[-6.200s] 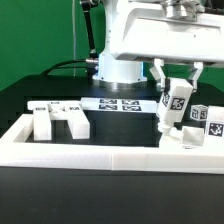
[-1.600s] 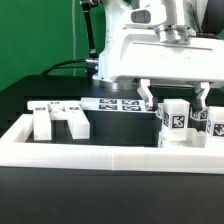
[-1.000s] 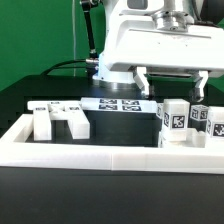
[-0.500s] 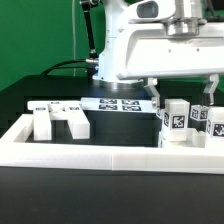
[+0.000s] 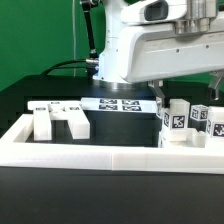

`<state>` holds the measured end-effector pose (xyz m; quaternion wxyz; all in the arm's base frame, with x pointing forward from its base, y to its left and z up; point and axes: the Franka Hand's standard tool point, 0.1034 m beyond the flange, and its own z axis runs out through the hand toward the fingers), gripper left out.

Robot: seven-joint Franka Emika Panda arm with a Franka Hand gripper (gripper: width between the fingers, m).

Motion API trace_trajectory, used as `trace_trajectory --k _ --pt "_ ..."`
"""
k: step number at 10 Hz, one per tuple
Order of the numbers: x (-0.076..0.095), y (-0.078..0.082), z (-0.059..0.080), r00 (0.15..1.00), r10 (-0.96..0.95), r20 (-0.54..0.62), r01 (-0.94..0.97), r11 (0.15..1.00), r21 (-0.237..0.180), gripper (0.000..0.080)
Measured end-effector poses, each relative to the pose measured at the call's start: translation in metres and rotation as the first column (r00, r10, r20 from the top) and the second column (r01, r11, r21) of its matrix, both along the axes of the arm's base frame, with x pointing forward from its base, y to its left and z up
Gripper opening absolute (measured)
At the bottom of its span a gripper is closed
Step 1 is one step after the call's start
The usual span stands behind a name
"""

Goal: Assemble chair

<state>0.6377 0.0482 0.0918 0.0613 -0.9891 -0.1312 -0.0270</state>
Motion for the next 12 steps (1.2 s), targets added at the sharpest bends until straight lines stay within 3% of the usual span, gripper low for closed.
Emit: trace_trajectory --k 7,9,10,11,12 --pt "-0.006 -0.006 -0.012 0.999 0.018 0.040 -0.018 1.000 -0.013 0.0649" --pt "-0.006 -0.008 -0.015 0.998 0.036 0.052 -0.035 0.999 -0.016 0.0386" --pt "-0.006 -0.008 -0.015 0.998 0.037 0.053 -0.036 0.999 -0.016 0.0386" --pt "-0.006 -0.008 -0.015 0.998 0.032 0.052 -0.031 0.999 -0.015 0.0289" --pt "-0.006 -0.008 -0.015 0.999 0.011 0.050 -0.010 1.000 -0.012 0.0289"
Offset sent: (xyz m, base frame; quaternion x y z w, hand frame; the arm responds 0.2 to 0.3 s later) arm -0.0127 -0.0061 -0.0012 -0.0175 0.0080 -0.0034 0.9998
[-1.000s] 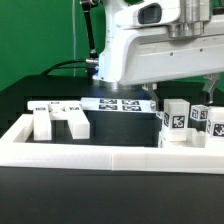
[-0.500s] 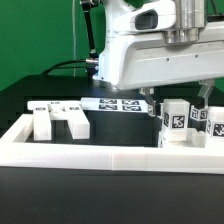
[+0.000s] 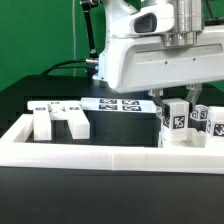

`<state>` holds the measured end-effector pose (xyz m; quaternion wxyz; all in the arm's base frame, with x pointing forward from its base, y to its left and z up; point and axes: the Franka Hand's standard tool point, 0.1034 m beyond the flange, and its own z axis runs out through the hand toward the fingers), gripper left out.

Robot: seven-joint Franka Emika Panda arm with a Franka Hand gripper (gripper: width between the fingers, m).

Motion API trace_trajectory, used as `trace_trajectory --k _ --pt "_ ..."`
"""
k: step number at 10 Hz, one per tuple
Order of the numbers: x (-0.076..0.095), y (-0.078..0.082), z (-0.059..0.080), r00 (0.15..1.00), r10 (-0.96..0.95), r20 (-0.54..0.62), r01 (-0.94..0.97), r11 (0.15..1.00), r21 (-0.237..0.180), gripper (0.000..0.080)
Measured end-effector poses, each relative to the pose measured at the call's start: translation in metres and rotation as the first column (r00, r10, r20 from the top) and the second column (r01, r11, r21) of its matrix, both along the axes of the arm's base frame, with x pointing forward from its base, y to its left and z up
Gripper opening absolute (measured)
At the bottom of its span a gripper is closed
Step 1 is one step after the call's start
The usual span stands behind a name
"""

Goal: Assemble chair

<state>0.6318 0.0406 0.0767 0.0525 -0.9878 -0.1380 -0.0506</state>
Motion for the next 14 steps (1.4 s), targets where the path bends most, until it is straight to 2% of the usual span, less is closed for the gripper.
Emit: trace_trajectory --k 2,5,6,9,14 --pt "0.000 0.000 0.000 1.000 -0.021 -0.002 0.021 1.000 0.004 0.0289" --pt "0.000 0.006 0.000 0.951 -0.307 -0.040 0.308 0.951 0.028 0.0289" --pt "-0.001 0.011 -0.001 0.901 -0.429 -0.060 0.432 0.901 0.037 0.0291" --pt "0.000 0.012 -0.001 0.729 -0.680 -0.080 0.684 0.728 0.042 0.0291" --pt "0.001 0.014 -0.002 0.406 -0.908 -0.107 0.914 0.405 0.028 0.0291"
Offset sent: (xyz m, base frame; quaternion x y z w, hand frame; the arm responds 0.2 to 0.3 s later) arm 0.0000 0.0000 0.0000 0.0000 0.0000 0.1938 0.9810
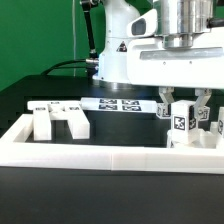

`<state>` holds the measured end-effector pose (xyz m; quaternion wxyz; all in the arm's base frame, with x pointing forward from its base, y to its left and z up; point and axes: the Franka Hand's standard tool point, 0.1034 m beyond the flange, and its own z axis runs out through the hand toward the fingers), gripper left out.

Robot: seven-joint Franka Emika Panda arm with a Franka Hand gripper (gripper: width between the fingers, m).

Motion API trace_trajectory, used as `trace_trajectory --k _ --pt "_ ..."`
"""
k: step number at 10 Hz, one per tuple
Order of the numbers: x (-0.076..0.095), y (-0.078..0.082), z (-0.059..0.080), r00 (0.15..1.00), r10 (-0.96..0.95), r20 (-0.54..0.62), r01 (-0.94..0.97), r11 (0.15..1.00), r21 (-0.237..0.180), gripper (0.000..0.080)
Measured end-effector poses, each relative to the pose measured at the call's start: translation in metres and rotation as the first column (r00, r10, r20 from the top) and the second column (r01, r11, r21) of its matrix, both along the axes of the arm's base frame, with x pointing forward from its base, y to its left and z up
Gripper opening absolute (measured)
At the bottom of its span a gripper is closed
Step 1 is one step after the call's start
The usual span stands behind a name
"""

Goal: Assemble chair

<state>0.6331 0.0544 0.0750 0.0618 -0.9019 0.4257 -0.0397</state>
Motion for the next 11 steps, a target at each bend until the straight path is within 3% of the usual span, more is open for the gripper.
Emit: trace_trajectory --k 5,7,8,11 --pt "-0.0003 0.0021 -0.0001 0.977 -0.214 -0.020 0.214 0.976 0.031 0.0291" --pt "0.0006 0.0015 0.0019 0.997 -0.083 -0.004 0.083 0.996 0.017 0.0535" --pt "0.0014 0.0027 0.0042 0.999 -0.054 0.002 0.054 0.998 0.014 0.0613" --pt "0.0033 0.0015 0.0082 0.953 0.301 0.037 -0.299 0.953 -0.041 0.0647"
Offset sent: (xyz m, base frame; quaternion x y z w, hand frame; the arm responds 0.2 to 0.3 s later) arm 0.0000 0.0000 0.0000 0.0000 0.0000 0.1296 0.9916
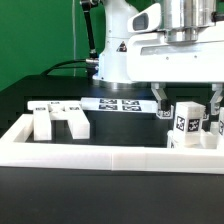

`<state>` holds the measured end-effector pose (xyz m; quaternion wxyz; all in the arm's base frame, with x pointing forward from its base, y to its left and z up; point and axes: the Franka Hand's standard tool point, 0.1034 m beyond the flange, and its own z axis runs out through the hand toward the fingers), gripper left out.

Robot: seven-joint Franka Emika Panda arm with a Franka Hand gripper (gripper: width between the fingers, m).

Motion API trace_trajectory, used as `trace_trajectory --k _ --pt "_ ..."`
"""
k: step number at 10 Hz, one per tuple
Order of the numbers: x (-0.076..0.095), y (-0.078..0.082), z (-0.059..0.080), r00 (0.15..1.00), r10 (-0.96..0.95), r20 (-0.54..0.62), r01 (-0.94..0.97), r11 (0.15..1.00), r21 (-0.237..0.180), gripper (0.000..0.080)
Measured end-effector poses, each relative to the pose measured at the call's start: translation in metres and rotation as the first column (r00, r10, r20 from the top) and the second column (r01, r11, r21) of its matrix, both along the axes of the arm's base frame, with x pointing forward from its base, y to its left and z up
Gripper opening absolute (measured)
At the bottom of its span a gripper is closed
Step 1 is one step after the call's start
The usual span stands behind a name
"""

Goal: Assemble chair

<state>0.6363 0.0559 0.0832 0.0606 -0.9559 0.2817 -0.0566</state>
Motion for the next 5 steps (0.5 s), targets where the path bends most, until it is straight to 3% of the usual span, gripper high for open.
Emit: trace_trajectory --k 3,5 --pt "0.0015 -0.0011 0.0011 0.963 0.270 0.017 -0.269 0.962 -0.045 0.0649" --pt "0.0013 0.0026 0.0012 0.897 0.442 0.016 -0.439 0.894 -0.085 0.0649"
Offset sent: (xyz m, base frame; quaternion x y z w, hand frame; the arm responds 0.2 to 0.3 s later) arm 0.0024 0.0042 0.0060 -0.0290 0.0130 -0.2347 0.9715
